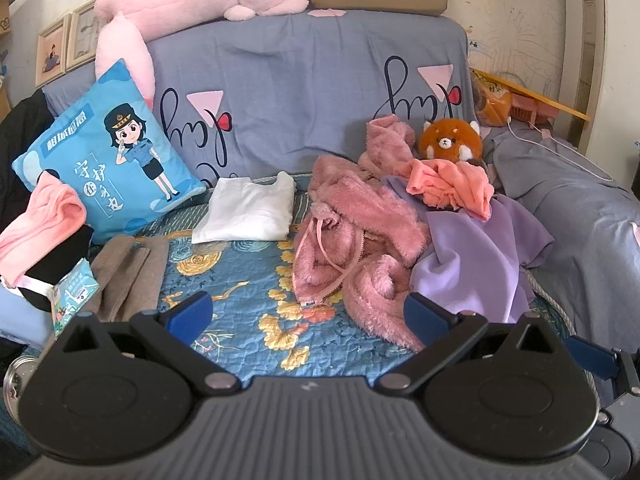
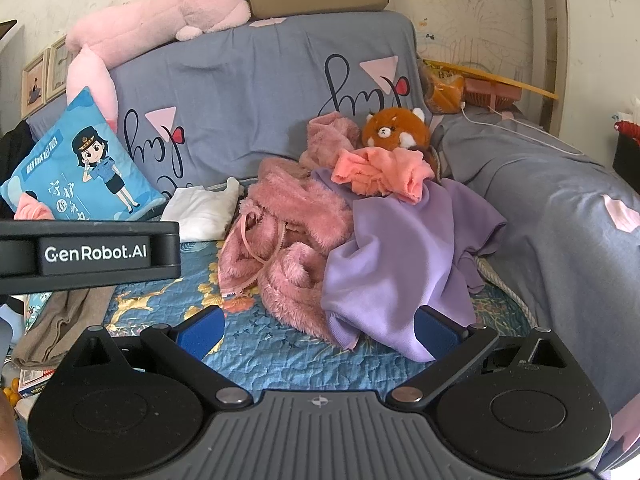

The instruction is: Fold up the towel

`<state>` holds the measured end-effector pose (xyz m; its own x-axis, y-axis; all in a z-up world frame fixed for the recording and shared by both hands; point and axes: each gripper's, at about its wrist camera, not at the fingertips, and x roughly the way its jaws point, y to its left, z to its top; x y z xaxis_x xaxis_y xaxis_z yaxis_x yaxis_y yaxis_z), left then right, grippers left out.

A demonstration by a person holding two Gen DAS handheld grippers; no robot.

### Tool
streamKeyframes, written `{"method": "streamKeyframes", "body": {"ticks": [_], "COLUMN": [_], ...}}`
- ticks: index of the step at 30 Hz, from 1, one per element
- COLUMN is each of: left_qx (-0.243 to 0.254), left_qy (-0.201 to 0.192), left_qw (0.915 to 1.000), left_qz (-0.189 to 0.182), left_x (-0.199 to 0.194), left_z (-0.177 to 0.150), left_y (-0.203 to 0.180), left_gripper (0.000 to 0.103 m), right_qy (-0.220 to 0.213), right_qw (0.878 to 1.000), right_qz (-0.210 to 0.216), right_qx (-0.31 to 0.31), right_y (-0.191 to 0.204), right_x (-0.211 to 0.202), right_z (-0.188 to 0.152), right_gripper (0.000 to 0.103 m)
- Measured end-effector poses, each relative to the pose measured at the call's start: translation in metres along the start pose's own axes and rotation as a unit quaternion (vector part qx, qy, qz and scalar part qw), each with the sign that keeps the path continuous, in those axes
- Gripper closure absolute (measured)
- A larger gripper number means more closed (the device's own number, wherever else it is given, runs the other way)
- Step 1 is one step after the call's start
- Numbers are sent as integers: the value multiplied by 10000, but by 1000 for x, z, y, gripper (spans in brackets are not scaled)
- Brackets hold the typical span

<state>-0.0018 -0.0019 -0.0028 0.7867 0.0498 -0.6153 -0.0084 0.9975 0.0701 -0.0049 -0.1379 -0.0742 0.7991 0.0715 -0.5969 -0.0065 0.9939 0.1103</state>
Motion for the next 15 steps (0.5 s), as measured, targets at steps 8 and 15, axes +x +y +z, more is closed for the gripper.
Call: {"method": "streamKeyframes", "body": {"ticks": [8, 15], "left_qx": [-19, -11], "left_qy": [24, 40], "left_qw": [10000, 10000], "left_qz": [-14, -9], "left_x": [1, 2], "left_z": [1, 0], "left_y": [0, 0], "left_gripper": [0, 0], "right_qy": [19, 38], "right_qw": [10000, 10000], "right_qz": [-10, -12], "right_qx": [3, 9], "right_y": [0, -1], "right_x": [0, 1], "right_z": [-1, -1], "right_gripper": [1, 1]}}
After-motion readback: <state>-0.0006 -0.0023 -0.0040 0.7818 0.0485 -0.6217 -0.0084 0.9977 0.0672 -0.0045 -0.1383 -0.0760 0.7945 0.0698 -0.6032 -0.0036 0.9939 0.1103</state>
